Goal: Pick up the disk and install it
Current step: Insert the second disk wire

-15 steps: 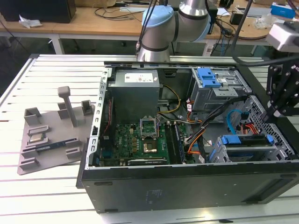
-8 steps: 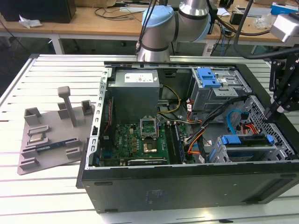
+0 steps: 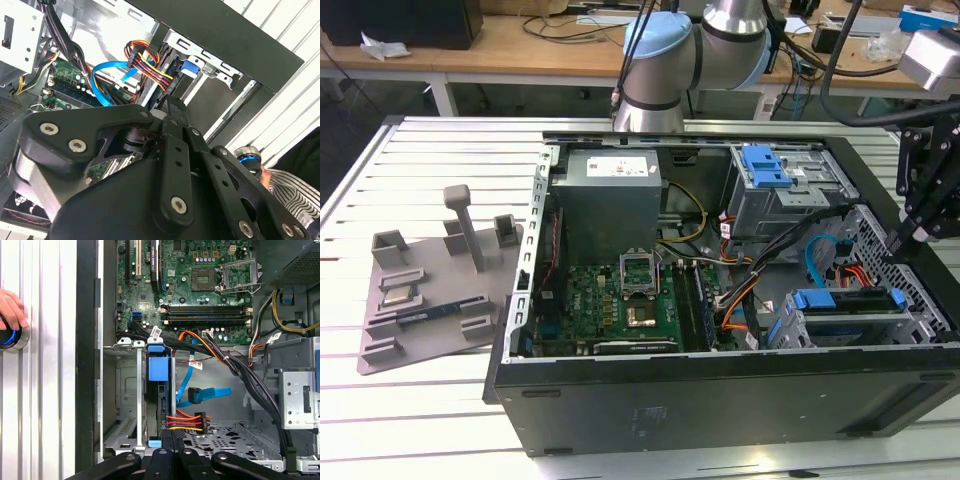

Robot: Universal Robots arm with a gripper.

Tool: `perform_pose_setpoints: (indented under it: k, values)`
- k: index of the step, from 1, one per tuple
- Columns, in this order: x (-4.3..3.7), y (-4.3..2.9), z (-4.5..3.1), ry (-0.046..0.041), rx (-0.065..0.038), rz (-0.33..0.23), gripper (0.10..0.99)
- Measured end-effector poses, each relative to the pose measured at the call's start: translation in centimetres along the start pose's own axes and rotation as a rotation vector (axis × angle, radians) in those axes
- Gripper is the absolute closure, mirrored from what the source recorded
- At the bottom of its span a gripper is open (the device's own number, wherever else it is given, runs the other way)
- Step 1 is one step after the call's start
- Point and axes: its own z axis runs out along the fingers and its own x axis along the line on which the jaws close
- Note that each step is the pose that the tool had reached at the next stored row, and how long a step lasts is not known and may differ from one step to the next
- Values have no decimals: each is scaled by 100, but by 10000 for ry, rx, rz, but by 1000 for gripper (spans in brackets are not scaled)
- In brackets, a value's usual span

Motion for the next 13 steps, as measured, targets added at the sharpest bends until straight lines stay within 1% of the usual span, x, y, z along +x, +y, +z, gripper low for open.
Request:
perform_pose_setpoints:
  k: [1,2,3,5,7,8,10,11,12,13]
  values:
    - [0,0,0,-1,0,0,973]
    - [0,0,0,-1,0,0,851]
    - [0,0,0,-1,0,0,784]
    - [-2,1,-2,2,0,-1,784]
    - [-27,12,1,1,0,-1,784]
    - [-74,36,10,0,0,0,784]
    - [-122,75,24,0,0,0,784]
    - [-194,177,67,0,1,-1,784]
    - [-195,220,86,-1,1,-3,784]
    - [-195,248,100,-2,1,-7,784]
